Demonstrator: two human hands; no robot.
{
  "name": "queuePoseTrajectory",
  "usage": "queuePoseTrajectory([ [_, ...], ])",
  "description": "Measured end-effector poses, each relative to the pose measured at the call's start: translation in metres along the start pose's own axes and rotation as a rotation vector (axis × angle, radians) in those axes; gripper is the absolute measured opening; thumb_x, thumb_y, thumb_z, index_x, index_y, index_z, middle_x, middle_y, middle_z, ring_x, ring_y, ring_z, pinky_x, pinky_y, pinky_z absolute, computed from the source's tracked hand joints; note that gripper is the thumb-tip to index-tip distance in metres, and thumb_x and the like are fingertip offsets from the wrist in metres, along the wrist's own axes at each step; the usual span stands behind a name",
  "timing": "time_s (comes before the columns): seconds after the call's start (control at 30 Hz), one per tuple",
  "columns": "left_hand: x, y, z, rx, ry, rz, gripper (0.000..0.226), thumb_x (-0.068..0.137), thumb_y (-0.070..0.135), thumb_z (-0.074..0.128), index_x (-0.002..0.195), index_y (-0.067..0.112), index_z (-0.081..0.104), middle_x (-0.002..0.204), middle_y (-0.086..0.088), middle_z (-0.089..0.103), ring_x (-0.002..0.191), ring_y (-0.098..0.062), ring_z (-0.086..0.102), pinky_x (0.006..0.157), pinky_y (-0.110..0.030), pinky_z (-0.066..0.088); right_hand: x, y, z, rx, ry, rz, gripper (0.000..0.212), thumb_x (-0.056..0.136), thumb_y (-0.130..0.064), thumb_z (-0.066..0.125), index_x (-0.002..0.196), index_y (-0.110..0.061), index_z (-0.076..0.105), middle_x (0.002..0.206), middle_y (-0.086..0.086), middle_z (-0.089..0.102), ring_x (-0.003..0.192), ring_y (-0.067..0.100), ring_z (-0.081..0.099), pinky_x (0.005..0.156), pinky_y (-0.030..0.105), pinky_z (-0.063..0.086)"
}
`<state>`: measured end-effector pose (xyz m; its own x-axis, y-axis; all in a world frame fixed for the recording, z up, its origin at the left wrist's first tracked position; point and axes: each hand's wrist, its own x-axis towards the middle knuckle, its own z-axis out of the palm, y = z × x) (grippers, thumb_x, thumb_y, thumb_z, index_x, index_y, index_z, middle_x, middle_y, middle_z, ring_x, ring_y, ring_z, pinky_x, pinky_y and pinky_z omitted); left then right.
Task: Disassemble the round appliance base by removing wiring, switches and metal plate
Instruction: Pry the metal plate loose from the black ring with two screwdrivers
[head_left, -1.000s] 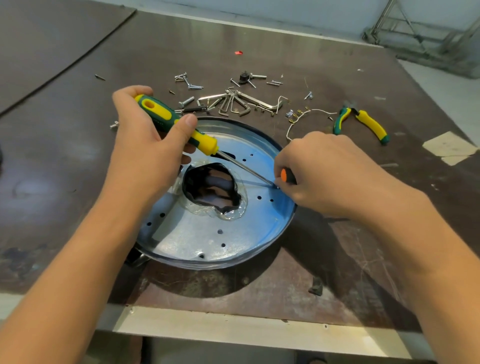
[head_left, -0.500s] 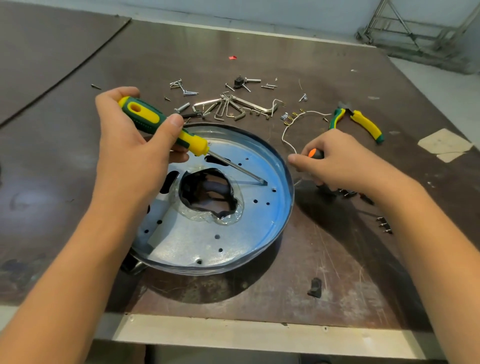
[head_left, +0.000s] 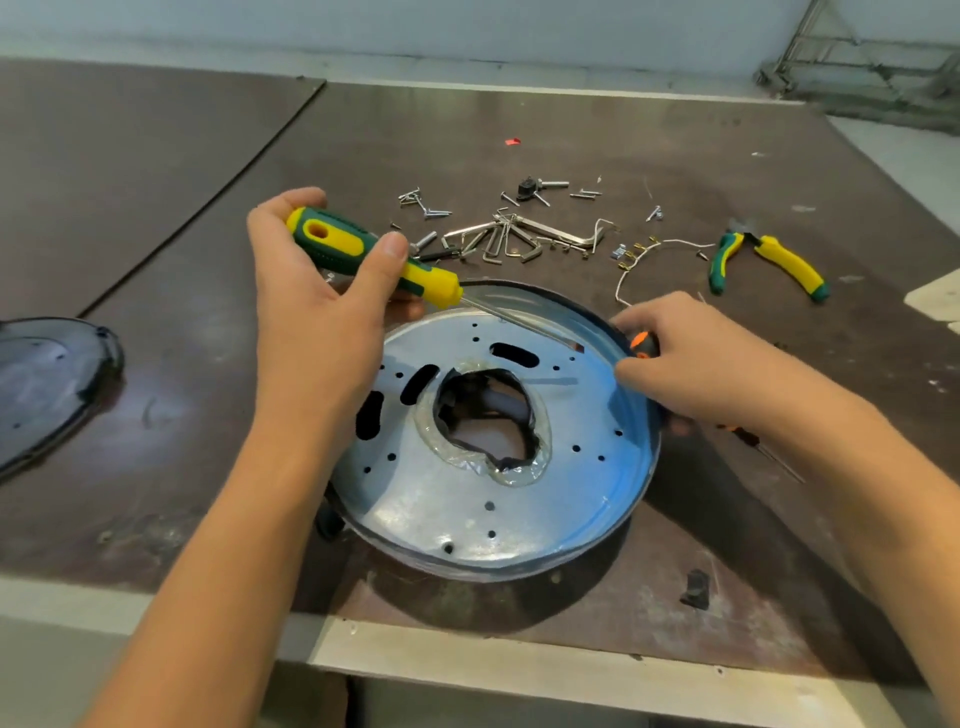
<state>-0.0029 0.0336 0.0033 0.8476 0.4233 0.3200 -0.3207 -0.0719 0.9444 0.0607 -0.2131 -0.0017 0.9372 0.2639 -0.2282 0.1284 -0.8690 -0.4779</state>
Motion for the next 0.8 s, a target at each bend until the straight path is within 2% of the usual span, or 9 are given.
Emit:
queuePoseTrajectory([
  [0.03, 0.001, 0.001, -0.001, 0.004, 0.003, 0.002, 0.041, 0.097, 0.013, 0.064, 0.127, 0.018, 0.037, 0.104, -0.006, 0.054, 0.078, -0.021, 0.076, 0.071, -0.033, 0.062, -0.004, -0.001, -0.004, -0.046, -0.053, 0.024, 0.013, 0.096, -0.017, 0.058, 0.103, -0.014, 0.068, 0.064, 0.009, 0.071, 0.039, 0.014, 0.063, 0.037, 0.023, 0.047],
  [0.1, 0.002, 0.003, -0.005, 0.017, 0.006, -0.002, 0.041, 0.096, 0.013, 0.065, 0.126, 0.019, 0.037, 0.109, -0.013, 0.053, 0.078, -0.019, 0.076, 0.07, -0.031, 0.061, -0.008, -0.005, -0.012, -0.154, -0.1, 0.053, 0.025, 0.1, -0.04, 0.059, 0.091, -0.02, 0.069, 0.054, 0.002, 0.07, 0.039, 0.013, 0.063, 0.04, 0.024, 0.048],
  [0.17, 0.003, 0.004, -0.007, 0.039, 0.007, -0.016, 0.041, 0.096, 0.014, 0.066, 0.124, 0.021, 0.039, 0.115, -0.021, 0.053, 0.082, -0.02, 0.075, 0.071, -0.031, 0.062, -0.004, -0.003, -0.015, -0.206, 0.051, -0.003, 0.035, 0.095, -0.058, 0.06, 0.083, -0.025, 0.068, 0.061, -0.003, 0.072, 0.05, 0.007, 0.063, 0.053, 0.027, 0.049],
  [0.2, 0.003, 0.004, -0.007, 0.048, 0.008, -0.021, 0.041, 0.095, 0.015, 0.067, 0.124, 0.022, 0.039, 0.116, -0.021, 0.053, 0.084, -0.021, 0.075, 0.072, -0.032, 0.062, -0.001, -0.001, -0.012, -0.191, 0.149, -0.07, 0.029, 0.092, -0.058, 0.063, 0.088, -0.03, 0.067, 0.074, -0.006, 0.072, 0.061, 0.004, 0.062, 0.061, 0.029, 0.047],
  [0.23, 0.003, 0.004, -0.007, 0.053, 0.008, -0.023, 0.041, 0.095, 0.015, 0.067, 0.124, 0.023, 0.04, 0.115, -0.019, 0.053, 0.086, -0.023, 0.074, 0.072, -0.032, 0.062, 0.0, -0.002, -0.008, -0.14, 0.207, -0.13, 0.02, 0.092, -0.053, 0.067, 0.1, -0.035, 0.068, 0.087, -0.008, 0.07, 0.072, 0.001, 0.059, 0.067, 0.029, 0.046],
  [0.37, 0.004, 0.005, -0.008, 0.061, 0.008, -0.037, 0.042, 0.094, 0.016, 0.068, 0.125, 0.024, 0.04, 0.115, -0.015, 0.052, 0.095, -0.029, 0.072, 0.073, -0.034, 0.063, 0.002, -0.006, 0.009, -0.016, 0.186, -0.249, 0.042, 0.097, -0.015, 0.065, 0.136, -0.033, 0.062, 0.107, -0.013, 0.064, 0.081, -0.002, 0.056, 0.068, 0.013, 0.038],
  [0.47, 0.004, 0.006, -0.009, 0.071, 0.012, -0.035, 0.043, 0.094, 0.016, 0.069, 0.125, 0.023, 0.04, 0.117, -0.017, 0.053, 0.095, -0.028, 0.072, 0.073, -0.033, 0.063, -0.002, -0.011, 0.007, -0.087, 0.172, -0.228, 0.055, 0.094, -0.005, 0.06, 0.142, -0.03, 0.058, 0.114, -0.003, 0.069, 0.086, 0.007, 0.057, 0.074, 0.022, 0.044],
  [0.6, 0.002, 0.007, -0.009, 0.119, 0.021, -0.023, 0.043, 0.092, 0.015, 0.072, 0.123, 0.025, 0.043, 0.12, -0.02, 0.054, 0.099, -0.027, 0.07, 0.071, -0.03, 0.063, -0.009, -0.018, 0.003, -0.071, 0.112, -0.114, 0.05, 0.092, -0.002, 0.054, 0.132, -0.031, 0.06, 0.083, -0.01, 0.058, 0.047, 0.003, 0.06, 0.035, 0.011, 0.04],
  [0.8, -0.005, 0.011, -0.002, 0.255, 0.021, 0.083, 0.045, 0.09, 0.014, 0.074, 0.121, 0.024, 0.043, 0.097, 0.001, 0.058, 0.078, -0.001, 0.07, 0.065, -0.015, 0.058, -0.015, -0.019, -0.009, -0.025, -0.034, -0.001, 0.009, 0.095, -0.014, 0.056, 0.097, -0.014, 0.064, 0.049, 0.005, 0.068, 0.04, 0.017, 0.067, 0.037, 0.019, 0.047],
])
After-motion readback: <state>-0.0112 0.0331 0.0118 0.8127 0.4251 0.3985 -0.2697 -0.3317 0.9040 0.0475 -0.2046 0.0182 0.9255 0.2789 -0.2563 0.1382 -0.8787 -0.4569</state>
